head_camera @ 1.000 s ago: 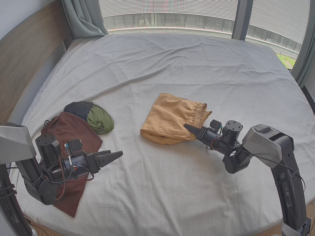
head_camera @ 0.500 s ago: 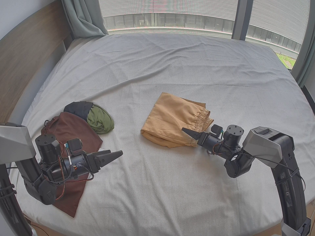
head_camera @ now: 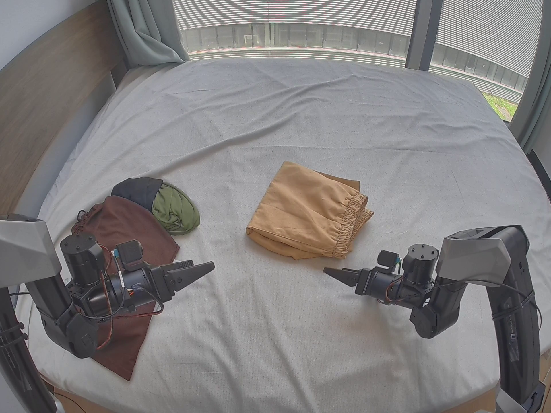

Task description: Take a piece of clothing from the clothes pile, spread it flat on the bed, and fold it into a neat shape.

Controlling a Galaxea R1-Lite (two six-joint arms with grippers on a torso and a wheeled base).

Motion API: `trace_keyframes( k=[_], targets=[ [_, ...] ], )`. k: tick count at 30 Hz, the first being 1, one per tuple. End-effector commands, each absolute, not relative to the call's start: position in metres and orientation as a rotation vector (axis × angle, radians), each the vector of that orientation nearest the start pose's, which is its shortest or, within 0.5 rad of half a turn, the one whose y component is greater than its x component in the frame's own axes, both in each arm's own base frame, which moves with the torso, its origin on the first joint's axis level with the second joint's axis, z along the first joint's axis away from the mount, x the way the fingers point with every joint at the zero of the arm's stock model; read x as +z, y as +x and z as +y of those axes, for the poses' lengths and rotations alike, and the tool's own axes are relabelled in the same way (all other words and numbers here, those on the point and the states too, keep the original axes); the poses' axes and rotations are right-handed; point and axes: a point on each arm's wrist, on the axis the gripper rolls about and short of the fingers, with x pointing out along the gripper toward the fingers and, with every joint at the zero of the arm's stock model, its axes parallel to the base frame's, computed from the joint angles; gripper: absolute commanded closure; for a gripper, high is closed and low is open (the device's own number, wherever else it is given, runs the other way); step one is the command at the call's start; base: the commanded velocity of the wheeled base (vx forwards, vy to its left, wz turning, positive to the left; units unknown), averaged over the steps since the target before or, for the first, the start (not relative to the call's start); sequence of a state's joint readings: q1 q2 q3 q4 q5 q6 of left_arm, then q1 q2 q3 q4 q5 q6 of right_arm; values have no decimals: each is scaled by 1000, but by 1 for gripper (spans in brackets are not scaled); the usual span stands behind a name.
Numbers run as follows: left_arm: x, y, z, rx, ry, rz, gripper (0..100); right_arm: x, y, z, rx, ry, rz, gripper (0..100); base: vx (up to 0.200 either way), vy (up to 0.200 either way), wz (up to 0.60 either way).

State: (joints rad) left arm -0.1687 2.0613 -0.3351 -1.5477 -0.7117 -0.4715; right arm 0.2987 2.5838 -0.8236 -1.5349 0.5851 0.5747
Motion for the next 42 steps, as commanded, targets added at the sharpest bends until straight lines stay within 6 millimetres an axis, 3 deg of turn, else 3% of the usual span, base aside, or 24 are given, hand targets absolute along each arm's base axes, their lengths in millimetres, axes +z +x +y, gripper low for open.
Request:
trace_keyframes(
  k=[1, 10, 17, 29, 42],
  targets=[
    [65, 278, -62, -823, -488, 376, 0, -13, 350, 135, 853, 541, 451, 0, 0, 0, 0],
    [65, 278, -61, -817, -487, 373, 0, 41, 343, 152, 939, 560, 339, 0, 0, 0, 0],
    [66, 278, -61, -818, -486, 367, 0, 69, 375, 157, 967, 636, 217, 0, 0, 0, 0],
    [67, 277, -61, -820, -487, 369, 0, 33, 431, 149, 903, 673, 221, 0, 0, 0, 0],
    [66, 277, -60, -818, -487, 370, 0, -16, 453, 133, 829, 685, 272, 0, 0, 0, 0]
  ],
)
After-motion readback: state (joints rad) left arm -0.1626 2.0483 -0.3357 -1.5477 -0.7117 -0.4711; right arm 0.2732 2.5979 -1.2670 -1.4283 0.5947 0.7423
